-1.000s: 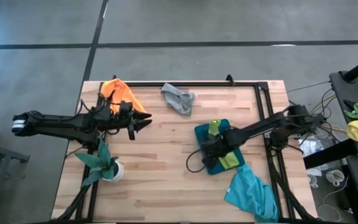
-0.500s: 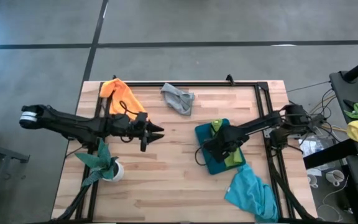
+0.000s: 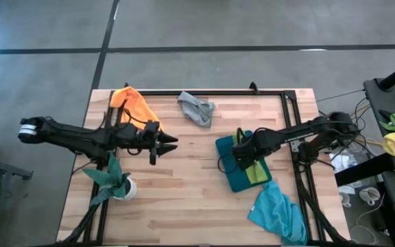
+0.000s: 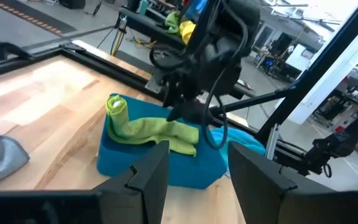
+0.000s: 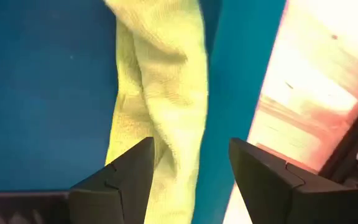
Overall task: Roll microfiber towels into tight, uniform cylinder then place into a basket
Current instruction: Put the green towel into the blue bin, then move the blue bin to the top right of the table
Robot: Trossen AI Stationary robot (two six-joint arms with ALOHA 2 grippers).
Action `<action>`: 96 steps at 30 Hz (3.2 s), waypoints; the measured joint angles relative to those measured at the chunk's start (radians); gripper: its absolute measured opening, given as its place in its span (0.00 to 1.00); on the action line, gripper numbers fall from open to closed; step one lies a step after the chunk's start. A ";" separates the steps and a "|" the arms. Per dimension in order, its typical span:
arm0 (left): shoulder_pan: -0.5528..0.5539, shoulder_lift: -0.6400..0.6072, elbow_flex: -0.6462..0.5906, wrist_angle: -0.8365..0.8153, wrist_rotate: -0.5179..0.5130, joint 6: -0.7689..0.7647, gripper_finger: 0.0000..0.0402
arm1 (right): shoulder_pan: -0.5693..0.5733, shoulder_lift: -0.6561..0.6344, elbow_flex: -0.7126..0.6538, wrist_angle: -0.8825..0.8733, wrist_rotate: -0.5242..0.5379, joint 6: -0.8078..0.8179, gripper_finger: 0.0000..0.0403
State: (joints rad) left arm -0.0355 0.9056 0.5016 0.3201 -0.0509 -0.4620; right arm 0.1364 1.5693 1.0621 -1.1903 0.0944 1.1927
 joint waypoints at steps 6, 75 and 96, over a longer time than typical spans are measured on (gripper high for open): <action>0.001 -0.026 -0.002 -0.010 0.000 0.003 0.37 | 0.001 0.099 0.000 0.009 -0.077 -0.060 0.50; 0.001 -0.147 0.001 -0.209 0.040 -0.072 0.37 | 0.066 -0.017 -0.033 0.183 -0.041 -0.137 0.61; -0.001 0.616 0.319 0.065 0.069 0.382 0.37 | 0.002 -0.112 -0.170 0.524 -0.015 -1.233 0.58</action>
State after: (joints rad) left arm -0.0369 1.5214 0.8206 0.3853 0.0177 -0.0795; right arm 0.1384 1.4575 0.8925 -0.6662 0.0794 -0.0403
